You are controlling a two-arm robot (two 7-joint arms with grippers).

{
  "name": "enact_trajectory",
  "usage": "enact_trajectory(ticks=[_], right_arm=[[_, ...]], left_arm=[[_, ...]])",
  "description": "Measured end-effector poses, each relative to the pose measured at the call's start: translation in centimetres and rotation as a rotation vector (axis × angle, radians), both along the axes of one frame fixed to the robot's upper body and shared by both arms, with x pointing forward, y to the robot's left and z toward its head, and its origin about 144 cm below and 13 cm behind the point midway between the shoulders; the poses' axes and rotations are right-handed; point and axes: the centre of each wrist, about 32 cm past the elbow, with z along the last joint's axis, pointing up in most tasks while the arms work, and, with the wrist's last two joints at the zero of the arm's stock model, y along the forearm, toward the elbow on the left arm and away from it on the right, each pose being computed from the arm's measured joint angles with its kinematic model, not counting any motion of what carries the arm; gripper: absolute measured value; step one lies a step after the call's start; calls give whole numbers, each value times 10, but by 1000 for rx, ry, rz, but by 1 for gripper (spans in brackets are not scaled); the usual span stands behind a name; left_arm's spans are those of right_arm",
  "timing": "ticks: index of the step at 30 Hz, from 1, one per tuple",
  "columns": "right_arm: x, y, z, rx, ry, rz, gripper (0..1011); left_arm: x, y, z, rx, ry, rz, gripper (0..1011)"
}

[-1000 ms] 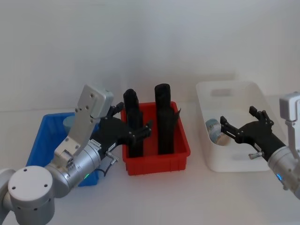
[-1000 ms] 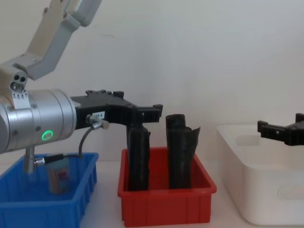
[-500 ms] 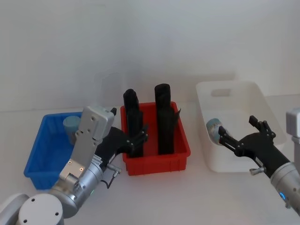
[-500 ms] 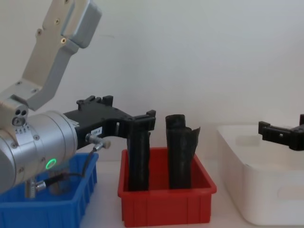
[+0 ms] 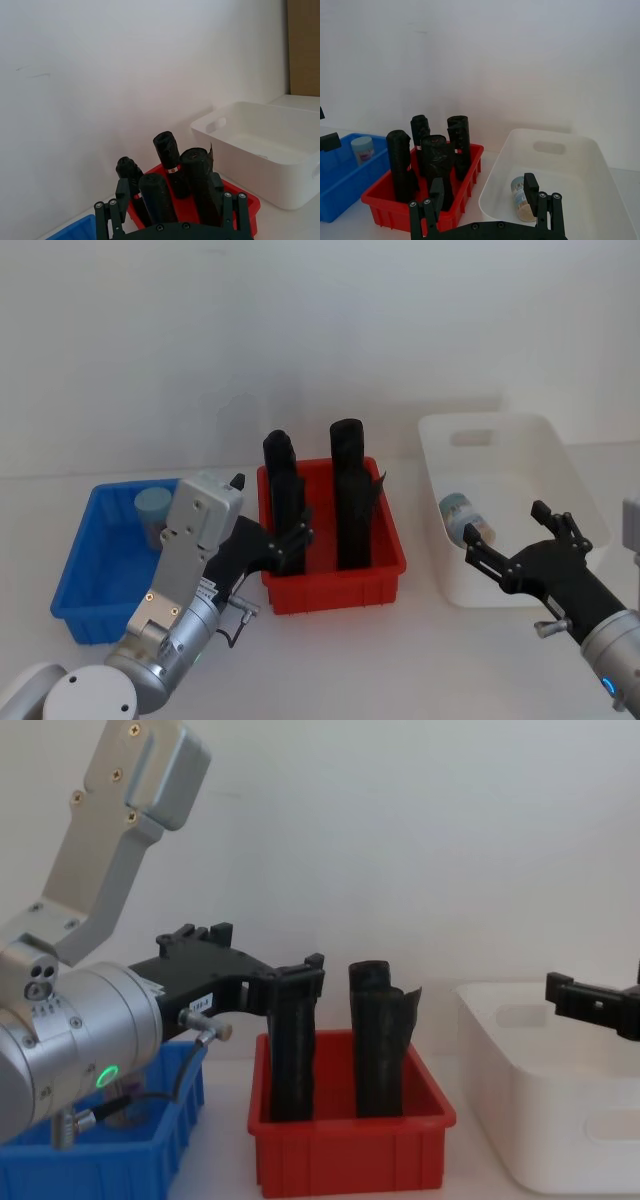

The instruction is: Pick the cotton swabs from the blue box and place them into the white box.

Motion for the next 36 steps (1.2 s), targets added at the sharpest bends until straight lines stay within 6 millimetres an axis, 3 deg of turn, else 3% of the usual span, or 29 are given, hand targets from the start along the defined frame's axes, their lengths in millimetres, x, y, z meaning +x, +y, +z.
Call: enact_trajectory(ticks=[21, 36], right_arm=[[7, 1, -3, -11, 3, 19, 1002], [52, 9, -15, -76, 37, 78, 1002]], left_arm=[[0, 0, 0, 0, 1, 1, 1004], [0, 0, 0, 0, 1, 1, 1004]])
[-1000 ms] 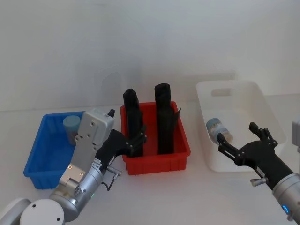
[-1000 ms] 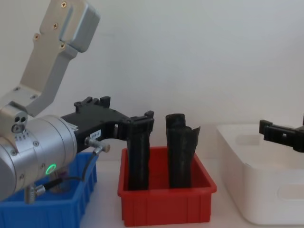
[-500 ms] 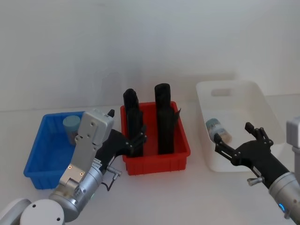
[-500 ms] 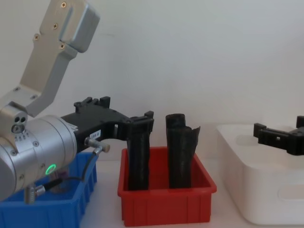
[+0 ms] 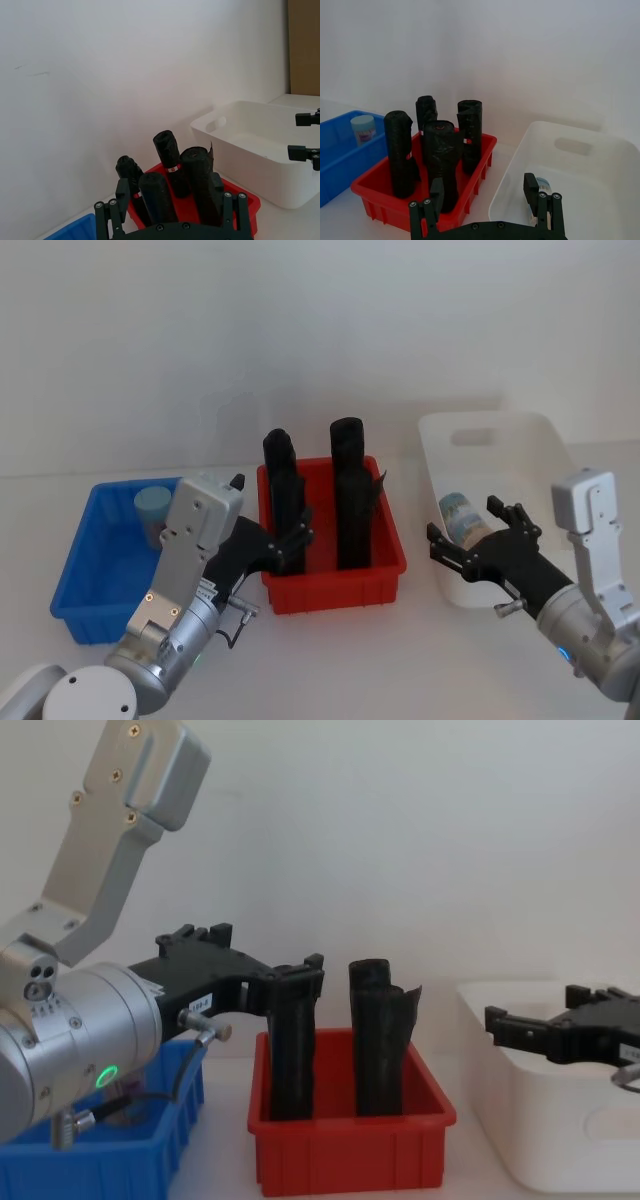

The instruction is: Pick the cotton swabs from the blue box and place them into the white box.

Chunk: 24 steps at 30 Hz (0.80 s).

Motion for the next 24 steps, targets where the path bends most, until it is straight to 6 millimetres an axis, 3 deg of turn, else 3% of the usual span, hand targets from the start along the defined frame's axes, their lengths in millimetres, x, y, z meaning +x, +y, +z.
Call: enact_trajectory(ticks=[24], right_arm=[[90, 27, -11, -48, 38, 173, 1002]], left_arm=[[0, 0, 0, 0, 0, 0, 1004]])
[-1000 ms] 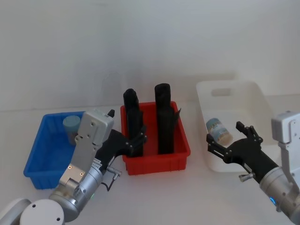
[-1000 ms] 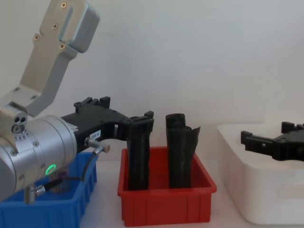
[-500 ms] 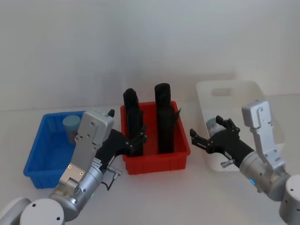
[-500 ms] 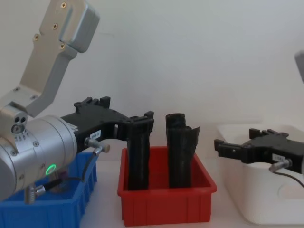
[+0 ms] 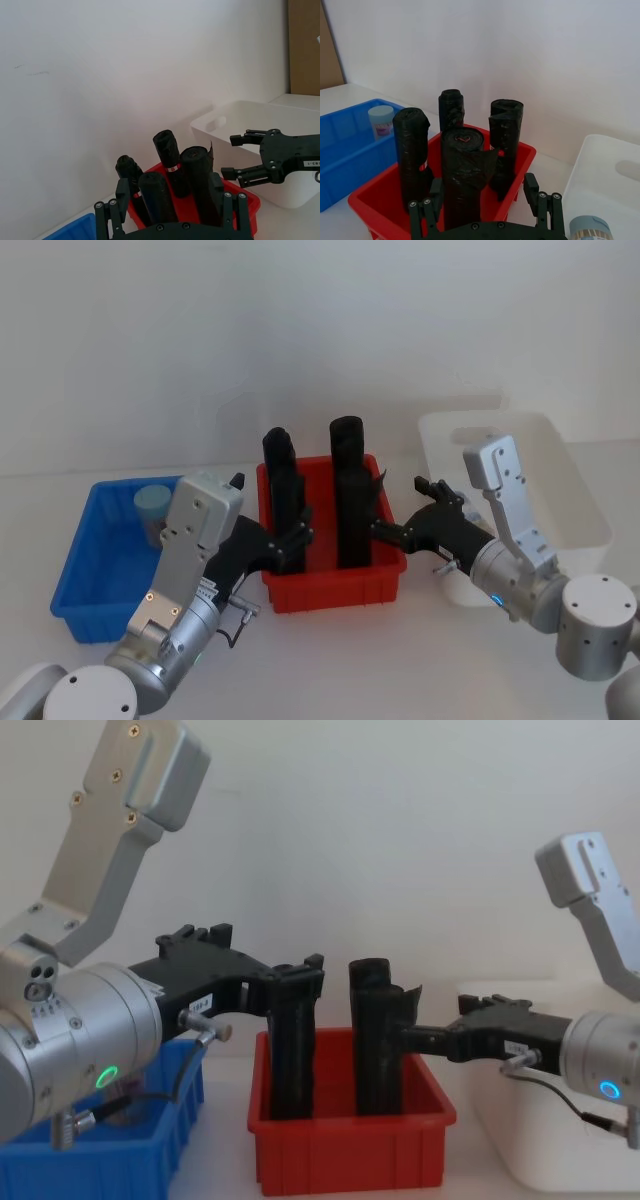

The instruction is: Pick the cotton swabs from the blue box and place them into the white box.

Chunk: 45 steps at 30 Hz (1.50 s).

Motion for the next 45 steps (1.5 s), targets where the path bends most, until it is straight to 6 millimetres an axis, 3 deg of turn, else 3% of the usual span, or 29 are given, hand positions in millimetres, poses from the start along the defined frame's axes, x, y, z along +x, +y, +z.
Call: enact_trajectory(ticks=[13, 19, 30, 45], right_arm=[[32, 15, -4, -14, 15, 64, 997], [42, 20, -4, -15, 18, 82, 890], [54, 26, -6, -11, 19, 110, 575], [43, 24, 12, 38, -52, 117, 509]], left_arm=[[0, 0, 0, 0, 0, 0, 1004], [0, 0, 0, 0, 0, 0, 1004], [0, 0, 0, 0, 0, 0, 1004], [0, 0, 0, 0, 0, 0, 1004]])
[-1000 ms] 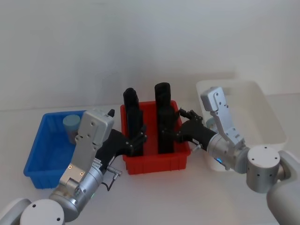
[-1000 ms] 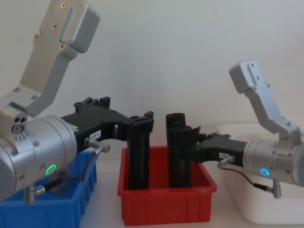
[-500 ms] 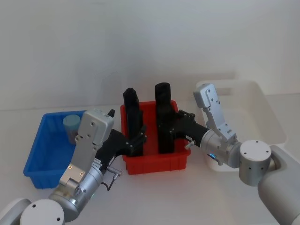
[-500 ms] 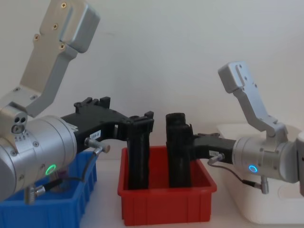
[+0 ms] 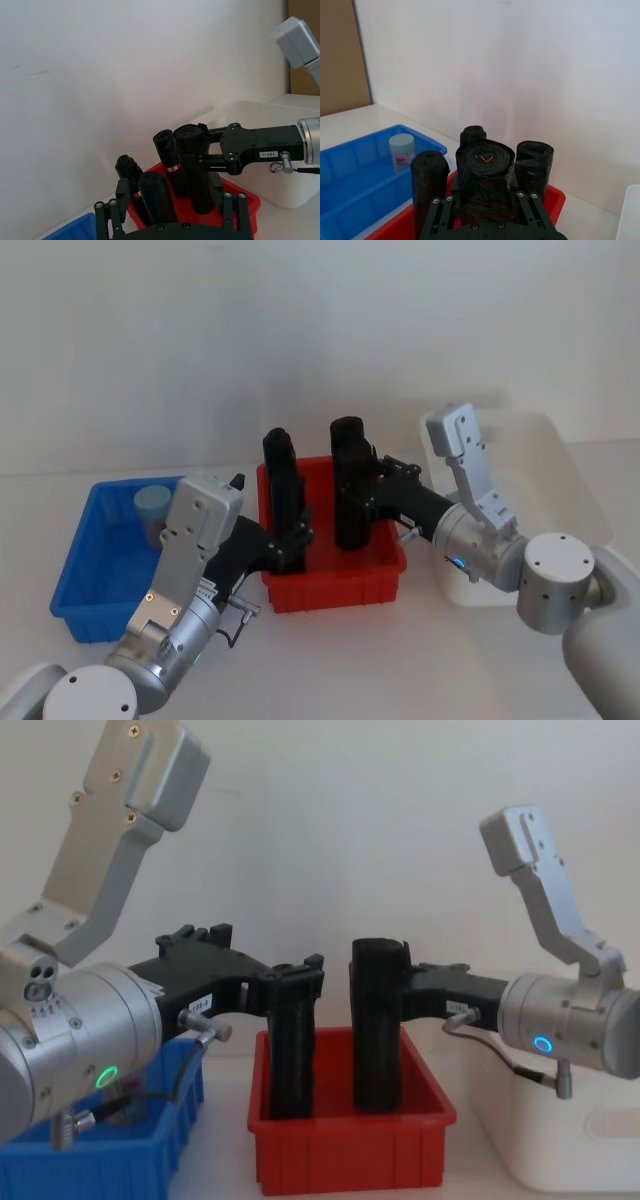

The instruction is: Pick the cotton swabs from the blue box and place them into the white box.

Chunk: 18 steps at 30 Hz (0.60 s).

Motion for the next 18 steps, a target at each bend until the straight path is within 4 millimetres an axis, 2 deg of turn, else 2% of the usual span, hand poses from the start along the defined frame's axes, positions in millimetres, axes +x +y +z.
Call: enact_trajectory(ticks=[18], right_arm=[[-36, -17, 44, 56, -143, -78, 509]], left_arm=[[0, 0, 0, 0, 0, 0, 1004]])
